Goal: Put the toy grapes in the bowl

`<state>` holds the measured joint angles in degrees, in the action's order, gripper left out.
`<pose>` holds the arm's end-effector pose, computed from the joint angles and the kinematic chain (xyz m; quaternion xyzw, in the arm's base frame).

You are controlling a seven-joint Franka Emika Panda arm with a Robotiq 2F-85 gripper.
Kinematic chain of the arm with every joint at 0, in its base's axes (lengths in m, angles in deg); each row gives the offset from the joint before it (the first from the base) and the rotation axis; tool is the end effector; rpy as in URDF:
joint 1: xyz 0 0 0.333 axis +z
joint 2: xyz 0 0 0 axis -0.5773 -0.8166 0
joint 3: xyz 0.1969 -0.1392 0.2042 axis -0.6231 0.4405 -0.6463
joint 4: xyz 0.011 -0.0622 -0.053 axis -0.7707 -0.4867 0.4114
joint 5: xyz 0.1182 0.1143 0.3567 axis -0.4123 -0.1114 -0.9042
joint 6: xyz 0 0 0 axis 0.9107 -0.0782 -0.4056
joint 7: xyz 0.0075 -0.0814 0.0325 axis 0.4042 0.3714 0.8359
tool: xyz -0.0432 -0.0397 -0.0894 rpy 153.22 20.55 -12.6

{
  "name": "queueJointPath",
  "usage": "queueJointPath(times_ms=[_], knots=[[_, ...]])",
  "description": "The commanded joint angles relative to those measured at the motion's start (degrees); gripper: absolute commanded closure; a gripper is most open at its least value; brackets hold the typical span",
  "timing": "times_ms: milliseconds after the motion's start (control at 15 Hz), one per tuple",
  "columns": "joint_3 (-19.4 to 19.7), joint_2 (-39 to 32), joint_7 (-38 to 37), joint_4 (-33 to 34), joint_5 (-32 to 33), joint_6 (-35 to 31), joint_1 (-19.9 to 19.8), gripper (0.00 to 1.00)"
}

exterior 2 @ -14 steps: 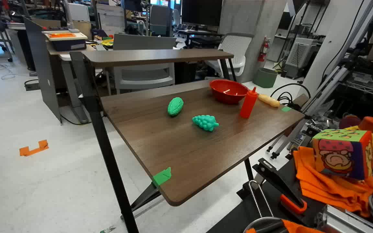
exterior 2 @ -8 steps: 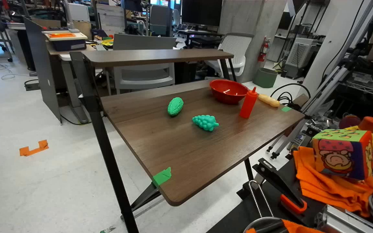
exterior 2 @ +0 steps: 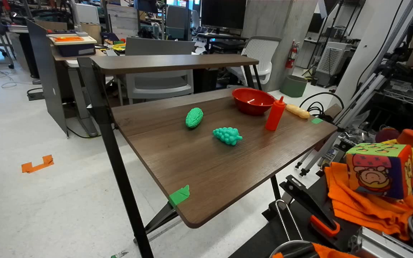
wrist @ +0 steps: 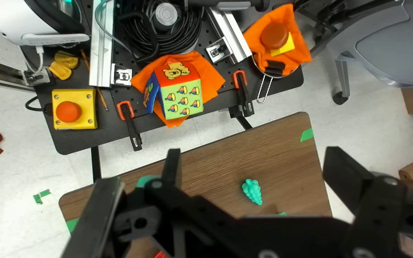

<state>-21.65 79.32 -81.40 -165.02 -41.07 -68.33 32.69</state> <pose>0.3592 -0.0833 0.5513 -0.9816 0.0933 0.1127 0.1230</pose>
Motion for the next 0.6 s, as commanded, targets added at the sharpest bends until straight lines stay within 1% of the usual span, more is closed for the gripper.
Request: queueJointPath(times_ms=[0,133,400,533], knots=[[-1.32,-0.24,0.68,0.17,-0.52,0.24,-1.73,0.0],[-1.32,-0.24,0.68,0.17,-0.52,0.24,-1.73,0.0],[-6.53,-5.74,-4.67,2.79,1.45,-3.64,-0.65,0.0],[-10.29,-10.59,-8.51,4.32,2.33,-7.79,0.35,0.0]])
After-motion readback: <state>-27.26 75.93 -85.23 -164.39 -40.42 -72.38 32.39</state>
